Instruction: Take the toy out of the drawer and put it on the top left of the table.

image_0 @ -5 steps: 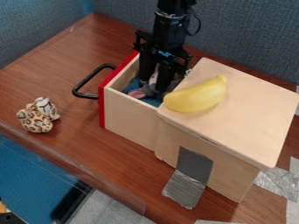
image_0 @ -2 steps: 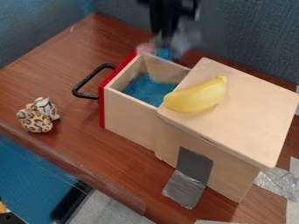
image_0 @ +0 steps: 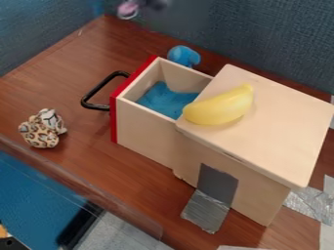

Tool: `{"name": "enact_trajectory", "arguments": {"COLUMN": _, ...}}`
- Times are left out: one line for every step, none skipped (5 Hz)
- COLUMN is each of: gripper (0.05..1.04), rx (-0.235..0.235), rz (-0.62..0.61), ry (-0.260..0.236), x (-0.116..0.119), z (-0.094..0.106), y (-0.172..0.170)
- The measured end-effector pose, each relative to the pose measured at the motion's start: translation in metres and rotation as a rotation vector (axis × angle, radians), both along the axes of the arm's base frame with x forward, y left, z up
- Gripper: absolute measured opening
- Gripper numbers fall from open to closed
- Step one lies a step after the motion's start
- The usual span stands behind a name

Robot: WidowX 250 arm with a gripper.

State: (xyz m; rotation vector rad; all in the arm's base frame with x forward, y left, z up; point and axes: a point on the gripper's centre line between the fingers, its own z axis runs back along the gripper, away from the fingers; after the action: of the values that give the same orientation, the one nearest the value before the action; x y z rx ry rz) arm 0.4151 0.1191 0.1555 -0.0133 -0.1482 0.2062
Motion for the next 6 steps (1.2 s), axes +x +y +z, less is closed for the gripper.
{"name": "enact_trajectory", "arguments": {"gripper": 0.109, "rx": 0.049, "rz": 0.076, "ry": 0.004, "x": 0.010, "z": -0.014, "y": 0.029}}
{"name": "enact_trajectory", "arguments": {"gripper": 0.109, "rx": 0.067, "rz": 0.111, "ry": -0.008, "x": 0.016, "z": -0.029, "y": 0.041}}
{"name": "enact_trajectory", "arguments": {"gripper": 0.109, "rx": 0.110, "rz": 0.131, "ry": 0.001, "x": 0.016, "z": -0.053, "y": 0.052}}
{"name": "enact_trajectory", "arguments": {"gripper": 0.133, "rx": 0.103, "rz": 0.150, "ry": 0.026, "x": 0.013, "z": -0.074, "y": 0.060}}
{"name": "enact_trajectory", "arguments": {"gripper": 0.339, "rx": 0.102, "rz": 0.185, "ry": 0.026, "x": 0.009, "z": -0.076, "y": 0.071}}
{"name": "enact_trajectory", "arguments": {"gripper": 0.644, "rx": 0.095, "rz": 0.194, "ry": 0.035, "x": 0.008, "z": -0.073, "y": 0.070}}
